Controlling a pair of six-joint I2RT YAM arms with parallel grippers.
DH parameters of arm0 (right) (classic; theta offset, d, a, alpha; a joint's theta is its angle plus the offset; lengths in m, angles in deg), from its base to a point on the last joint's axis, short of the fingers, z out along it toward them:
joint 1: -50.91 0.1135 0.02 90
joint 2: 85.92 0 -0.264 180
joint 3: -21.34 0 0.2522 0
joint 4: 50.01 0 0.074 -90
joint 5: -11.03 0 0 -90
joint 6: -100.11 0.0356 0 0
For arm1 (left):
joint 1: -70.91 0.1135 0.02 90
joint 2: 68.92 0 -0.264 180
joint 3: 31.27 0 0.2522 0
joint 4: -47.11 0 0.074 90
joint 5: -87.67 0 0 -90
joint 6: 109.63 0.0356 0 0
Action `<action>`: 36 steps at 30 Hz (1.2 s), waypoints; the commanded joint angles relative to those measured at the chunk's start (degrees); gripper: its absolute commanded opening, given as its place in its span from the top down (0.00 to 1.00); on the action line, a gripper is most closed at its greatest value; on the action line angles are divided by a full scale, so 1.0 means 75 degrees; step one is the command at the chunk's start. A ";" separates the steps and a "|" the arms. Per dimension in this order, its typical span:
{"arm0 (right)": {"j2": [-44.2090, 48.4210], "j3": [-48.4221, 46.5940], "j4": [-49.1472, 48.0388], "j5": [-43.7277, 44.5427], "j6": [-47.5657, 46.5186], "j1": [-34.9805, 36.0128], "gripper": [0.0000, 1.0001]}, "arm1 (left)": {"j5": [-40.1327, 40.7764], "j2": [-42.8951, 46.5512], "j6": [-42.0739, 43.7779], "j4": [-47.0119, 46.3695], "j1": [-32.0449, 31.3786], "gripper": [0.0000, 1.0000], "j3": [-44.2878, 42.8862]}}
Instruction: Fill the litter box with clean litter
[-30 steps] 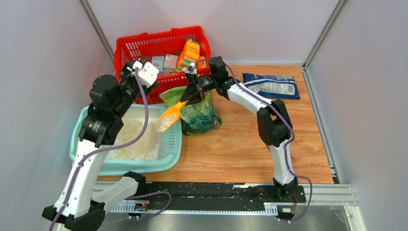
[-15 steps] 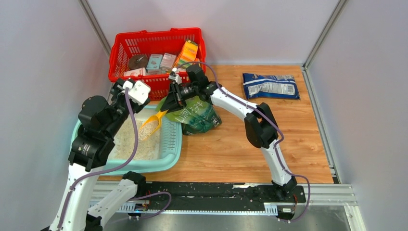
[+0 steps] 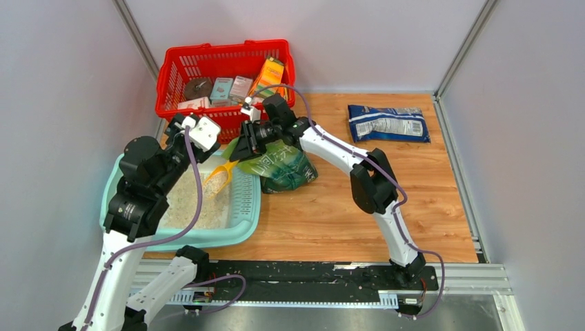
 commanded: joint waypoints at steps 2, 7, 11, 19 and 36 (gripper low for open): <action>0.0888 -0.0584 0.0043 0.1285 -0.1546 0.0015 1.00 | -0.0137 0.0058 -0.0075 -0.0425 0.0026 0.34 -0.0001; 0.1135 -0.0396 -0.0625 0.2271 -0.2283 0.0097 1.00 | -0.0231 0.0082 0.0007 -0.0519 0.0026 0.34 -0.0001; 0.1064 -0.0642 -0.0742 0.2482 -0.2915 0.0249 1.00 | -0.0337 0.0093 0.0031 -0.0624 0.0026 0.34 0.0057; 0.1497 -0.0490 -0.0744 0.2237 -0.5236 0.0401 1.00 | -0.0559 -0.0141 -0.0004 -0.0847 0.0026 0.34 0.0034; 0.3570 0.0787 -0.1071 0.1955 -0.3670 -0.1224 1.00 | -0.1847 -0.0726 -0.2127 -0.1187 0.0026 0.35 0.0022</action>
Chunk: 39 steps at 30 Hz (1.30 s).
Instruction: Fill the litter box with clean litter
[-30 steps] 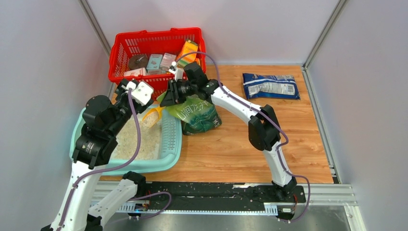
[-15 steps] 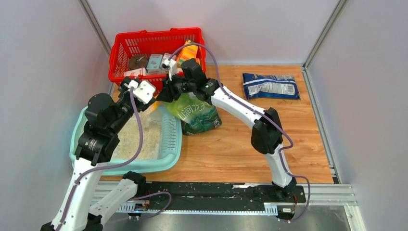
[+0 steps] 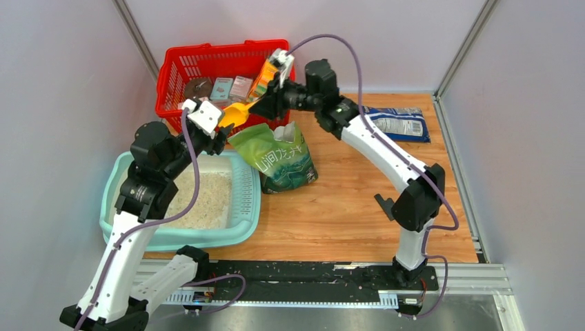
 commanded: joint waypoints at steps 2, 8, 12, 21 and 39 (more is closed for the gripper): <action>0.0929 0.0015 -0.0033 -0.0164 0.1418 -0.1286 1.00 | -0.0907 -0.0310 -0.0260 -0.0073 0.0026 0.35 0.0095; 0.1257 -0.0676 0.2004 -0.0854 -0.0430 -0.2412 1.00 | -0.1505 -0.1728 -0.0048 0.0794 0.0026 0.37 -0.0678; 0.1562 -0.0630 0.2779 -0.1312 -0.1006 -0.2823 1.00 | -0.1612 -0.2513 -0.0049 0.1239 0.0026 0.37 -0.1204; 0.1645 -0.0734 0.4465 -0.1887 -0.2646 -0.2753 1.00 | -0.1775 -0.3837 0.0349 0.2620 0.0026 0.43 -0.1850; 0.1082 -0.1743 0.6353 -0.1325 -0.4311 -0.2366 1.00 | -0.2795 -0.4543 0.0514 0.3771 0.0026 1.00 -0.2272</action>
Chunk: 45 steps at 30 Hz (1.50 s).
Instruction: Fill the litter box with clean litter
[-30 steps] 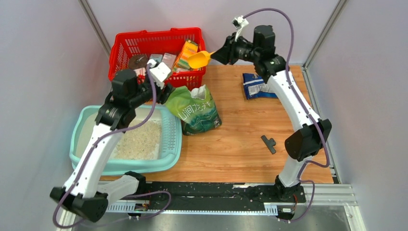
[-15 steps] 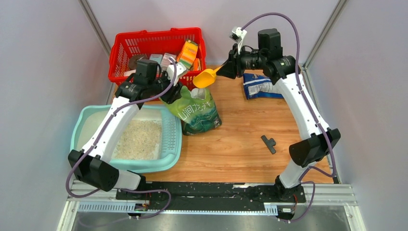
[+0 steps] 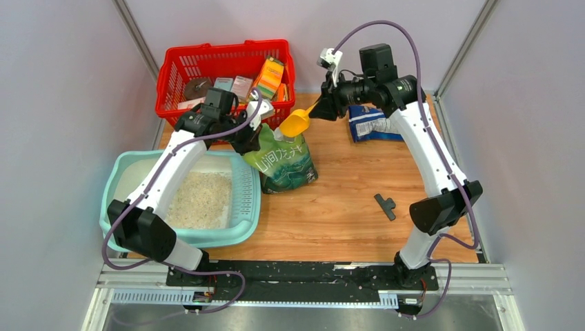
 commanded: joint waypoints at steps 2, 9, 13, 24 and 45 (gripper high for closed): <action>-0.0008 -0.0490 0.0368 0.0211 -0.0578 0.0108 1.00 | -0.0670 0.0161 0.0016 0.0123 0.0014 1.00 -0.0491; -0.0031 -0.0841 0.1001 0.0727 -0.1422 0.0354 1.00 | -0.0404 0.0618 0.0191 -0.0310 -0.0021 0.98 -0.0679; -0.0137 -0.1052 0.1458 0.0914 -0.1633 0.0436 1.00 | 0.0907 0.0689 0.0530 -0.0452 -0.0021 0.41 -0.0714; -0.0277 -0.1298 0.2313 0.1313 -0.2067 0.0507 1.00 | 0.0666 -0.0329 0.1129 0.0919 -0.0021 0.30 -0.1253; -0.0723 -0.0621 0.2738 0.3397 -0.0164 0.0753 1.00 | -0.1738 0.0042 -0.0569 -0.0063 -0.0641 1.00 -0.1267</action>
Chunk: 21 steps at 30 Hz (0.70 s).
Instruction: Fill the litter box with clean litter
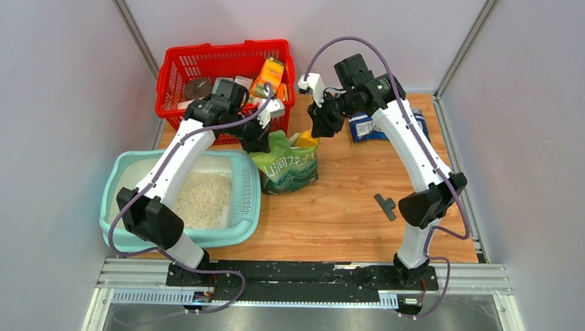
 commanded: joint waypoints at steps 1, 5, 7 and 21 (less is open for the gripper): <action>0.0093 0.0619 -0.0157 0.1704 0.2193 0.0004 1.00 | -0.0695 0.1134 -0.1383 -0.1760 -0.0330 1.00 0.0418; 0.0363 0.1288 -0.0931 0.3074 0.3366 0.0284 1.00 | -0.0565 0.1393 -0.1795 -0.2335 -0.0623 1.00 0.0712; 0.0456 0.1417 -0.1142 0.3522 0.4009 0.0402 1.00 | -0.0472 0.1358 -0.1923 -0.2394 -0.0694 1.00 0.0689; 0.0422 0.4556 -0.2409 0.4920 0.4601 0.0942 1.00 | -0.0014 0.1112 -0.1690 -0.2781 -0.0706 1.00 0.0373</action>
